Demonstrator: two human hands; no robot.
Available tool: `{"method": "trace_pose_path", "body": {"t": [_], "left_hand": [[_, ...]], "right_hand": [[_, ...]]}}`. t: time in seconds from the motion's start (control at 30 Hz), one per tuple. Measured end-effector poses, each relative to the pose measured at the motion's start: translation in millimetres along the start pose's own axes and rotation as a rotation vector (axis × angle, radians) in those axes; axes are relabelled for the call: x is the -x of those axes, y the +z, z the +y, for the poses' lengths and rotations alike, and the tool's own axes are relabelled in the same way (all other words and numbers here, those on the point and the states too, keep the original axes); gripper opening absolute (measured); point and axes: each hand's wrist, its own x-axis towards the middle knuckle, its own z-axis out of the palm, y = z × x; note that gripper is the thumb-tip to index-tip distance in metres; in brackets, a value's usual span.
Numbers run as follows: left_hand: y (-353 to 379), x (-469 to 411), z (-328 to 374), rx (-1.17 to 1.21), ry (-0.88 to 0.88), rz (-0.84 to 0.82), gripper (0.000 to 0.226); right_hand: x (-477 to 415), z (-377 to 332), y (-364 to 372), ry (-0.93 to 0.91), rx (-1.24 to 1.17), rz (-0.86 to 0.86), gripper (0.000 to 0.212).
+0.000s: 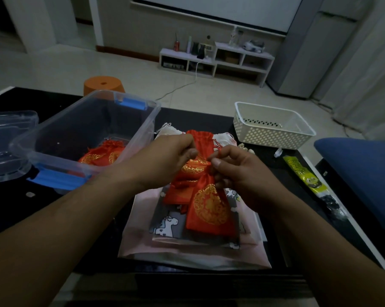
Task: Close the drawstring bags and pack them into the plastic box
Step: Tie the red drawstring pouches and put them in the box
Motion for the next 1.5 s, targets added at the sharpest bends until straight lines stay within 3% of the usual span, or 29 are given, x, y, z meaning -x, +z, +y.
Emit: {"method": "trace_pose_path", "body": {"t": [0.2,0.4,0.5,0.6,0.77,1.03,1.3,1.5], "left_hand": [[9.1,3.3,17.8,0.088,0.009,-0.12,0.021],[35.8,11.1,24.2,0.078,0.108,-0.155,0.023],[27.6,9.2,17.2,0.24,0.053,-0.02,0.027],[20.7,5.6,2.7,0.299,-0.009,0.099,0.012],[27.2,3.8,-4.5,0.425,0.014,0.043,0.006],[39.3,3.8,-4.8,0.532,-0.007,0.012,0.015],[53.6,4.6,-10.1,0.468,-0.054,0.058,0.007],[62.6,5.5,-6.0,0.292,-0.083,0.214,0.026]], "right_hand": [[-5.4,4.5,7.4,-0.011,-0.025,0.133,0.011],[-4.6,4.9,15.1,-0.064,0.06,0.114,0.016],[-5.1,2.8,9.8,-0.083,0.059,0.082,0.012],[-4.0,0.3,4.6,-0.105,0.083,0.036,0.013],[-2.2,-0.3,2.6,-0.119,0.072,-0.028,0.011],[-2.0,3.0,2.6,-0.149,0.1,0.06,0.009],[-3.4,9.8,14.2,-0.155,0.165,0.221,0.011],[-4.7,17.6,24.2,-0.194,0.188,0.355,0.007]]}}
